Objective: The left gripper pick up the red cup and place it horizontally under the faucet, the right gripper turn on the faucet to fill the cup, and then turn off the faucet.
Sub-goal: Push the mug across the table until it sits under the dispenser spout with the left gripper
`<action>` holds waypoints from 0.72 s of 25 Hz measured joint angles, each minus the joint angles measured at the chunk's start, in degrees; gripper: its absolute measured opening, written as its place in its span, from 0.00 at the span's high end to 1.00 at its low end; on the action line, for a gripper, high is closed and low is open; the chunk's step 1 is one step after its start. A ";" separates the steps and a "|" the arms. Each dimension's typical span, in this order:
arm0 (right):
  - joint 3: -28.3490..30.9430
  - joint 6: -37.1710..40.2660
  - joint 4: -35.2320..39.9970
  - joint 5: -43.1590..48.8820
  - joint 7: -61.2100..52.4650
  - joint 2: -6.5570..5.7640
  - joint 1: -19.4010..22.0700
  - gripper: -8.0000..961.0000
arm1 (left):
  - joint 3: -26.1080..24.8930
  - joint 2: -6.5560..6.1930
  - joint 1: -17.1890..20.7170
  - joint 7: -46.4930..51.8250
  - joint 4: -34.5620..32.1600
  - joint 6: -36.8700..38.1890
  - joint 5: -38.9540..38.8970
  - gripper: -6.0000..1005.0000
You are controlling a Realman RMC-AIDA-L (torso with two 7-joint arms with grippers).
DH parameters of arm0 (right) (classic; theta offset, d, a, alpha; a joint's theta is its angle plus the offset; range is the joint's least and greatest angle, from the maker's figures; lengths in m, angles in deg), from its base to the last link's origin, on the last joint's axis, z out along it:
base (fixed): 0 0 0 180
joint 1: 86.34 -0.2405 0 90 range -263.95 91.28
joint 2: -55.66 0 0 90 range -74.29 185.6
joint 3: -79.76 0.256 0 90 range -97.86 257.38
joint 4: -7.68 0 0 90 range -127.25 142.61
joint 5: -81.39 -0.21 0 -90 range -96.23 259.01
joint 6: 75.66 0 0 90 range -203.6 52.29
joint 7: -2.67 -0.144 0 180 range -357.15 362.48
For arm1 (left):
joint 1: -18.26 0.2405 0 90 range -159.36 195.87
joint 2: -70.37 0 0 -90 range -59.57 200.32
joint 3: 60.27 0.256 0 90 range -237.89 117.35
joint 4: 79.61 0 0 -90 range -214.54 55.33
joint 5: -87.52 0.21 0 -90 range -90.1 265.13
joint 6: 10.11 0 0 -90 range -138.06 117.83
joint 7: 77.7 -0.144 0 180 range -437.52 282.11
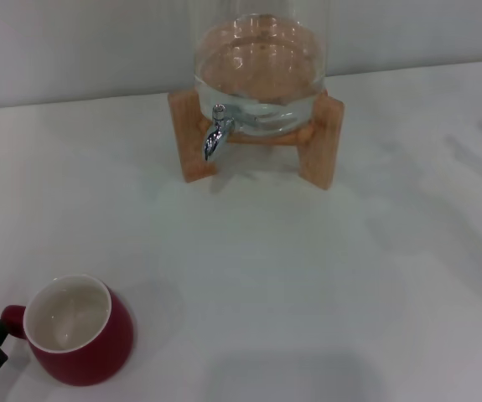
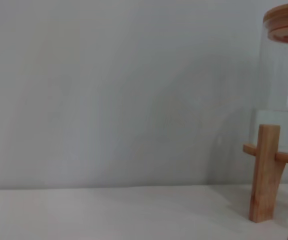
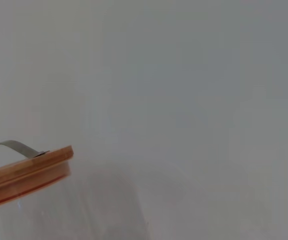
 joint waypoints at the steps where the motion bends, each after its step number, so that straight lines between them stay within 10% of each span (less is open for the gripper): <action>1: -0.01 0.02 0.00 0.00 0.00 0.00 0.02 0.19 | 0.00 0.00 -0.01 0.00 0.00 0.04 0.12 0.20; 18: -0.02 0.18 -0.19 0.00 0.00 0.09 0.03 0.19 | 0.00 0.05 -0.20 -0.79 0.00 1.43 1.61 0.20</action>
